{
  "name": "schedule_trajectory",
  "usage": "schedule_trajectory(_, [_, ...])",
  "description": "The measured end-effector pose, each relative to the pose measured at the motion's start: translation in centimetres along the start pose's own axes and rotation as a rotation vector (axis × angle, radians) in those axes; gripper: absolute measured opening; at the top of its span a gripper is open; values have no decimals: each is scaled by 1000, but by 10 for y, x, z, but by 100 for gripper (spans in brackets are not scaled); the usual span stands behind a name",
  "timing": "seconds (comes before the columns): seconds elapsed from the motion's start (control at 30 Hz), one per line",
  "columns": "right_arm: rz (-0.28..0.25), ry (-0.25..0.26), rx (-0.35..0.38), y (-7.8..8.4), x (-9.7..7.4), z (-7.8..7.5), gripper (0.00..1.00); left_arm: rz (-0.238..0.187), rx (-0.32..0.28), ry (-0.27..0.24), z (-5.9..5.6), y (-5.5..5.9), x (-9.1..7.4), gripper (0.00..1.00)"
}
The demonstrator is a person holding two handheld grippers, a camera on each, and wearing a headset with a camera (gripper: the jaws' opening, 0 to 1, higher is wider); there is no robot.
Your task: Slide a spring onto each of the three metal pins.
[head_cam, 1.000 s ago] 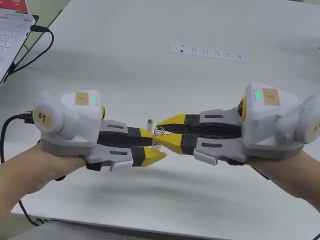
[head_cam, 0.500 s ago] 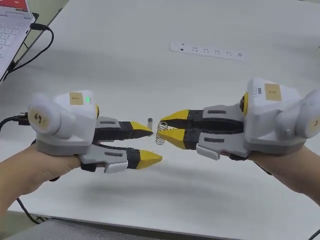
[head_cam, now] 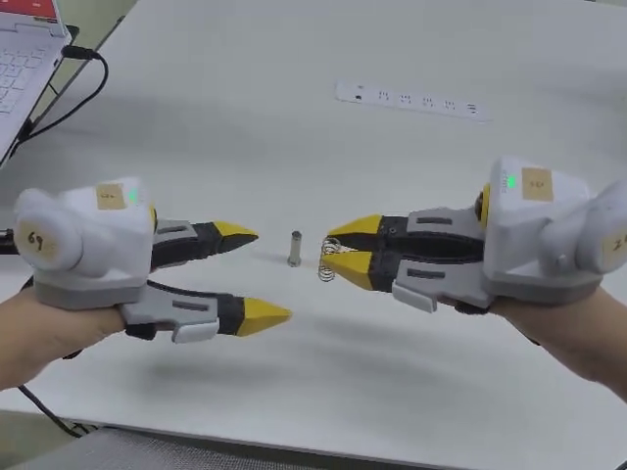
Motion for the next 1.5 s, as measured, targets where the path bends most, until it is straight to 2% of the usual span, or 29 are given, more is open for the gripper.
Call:
schedule_trajectory(0.07, [13, 14, 5, 2, 0, -2, 8, -17, -10, -9, 1, -1, -2, 62])
schedule_trajectory(0.13, [40, 22, -3, 5, 0, -4, 8, -10, 11, -29, 2, -1, -4, 68])
schedule_trajectory(0.17, [38, 26, -4, 5, -1, -4, 8, 3, 33, -43, 2, -1, -5, 71])
schedule_trajectory(0.33, [35, 45, 10, 5, -2, -7, 8, 14, 38, -58, 3, 3, -10, 78])
schedule_trajectory(0.47, [36, 43, 2, 5, -2, -8, 8, -5, 18, -87, 7, 4, -17, 85])
schedule_trajectory(0.57, [36, 48, 5, 5, -1, -10, 8, -15, 0, -88, 8, 2, -19, 94])
schedule_trajectory(0.67, [37, 62, 5, 6, 1, -13, 8, -18, -9, -84, 6, 2, -20, 98])
schedule_trajectory(0.8, [35, 70, 8, 6, 5, -15, 8, -6, -18, -87, 5, 7, -21, 98])
schedule_trajectory(0.9, [35, 68, 13, 6, 8, -16, 8, -19, -49, -89, 4, 8, -21, 98])
schedule_trajectory(1.07, [44, 87, 2, 8, 16, -18, 8, -20, -56, -93, 3, 8, -21, 98])
schedule_trajectory(1.2, [27, 108, 35, 6, 22, -28, 8, -40, -69, -98, 3, 6, -23, 98])
schedule_trajectory(1.43, [1, 146, 79, -1, 29, -46, 8, -35, -69, -103, 3, 8, -25, 98])
schedule_trajectory(1.5, [-21, 162, 113, -4, 31, -51, 8, -37, -71, -107, 3, 8, -26, 98])
Point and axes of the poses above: the centre of the closed fingertips' face, and the gripper's own axes: x roughly forward along the fingers, z roughly to its left, y roughly out of its underside, the point moved 8 cm from there along -x, roughly backward along the fingers, and after that the axes turned 1 degree about z, right-handed, at the moved point
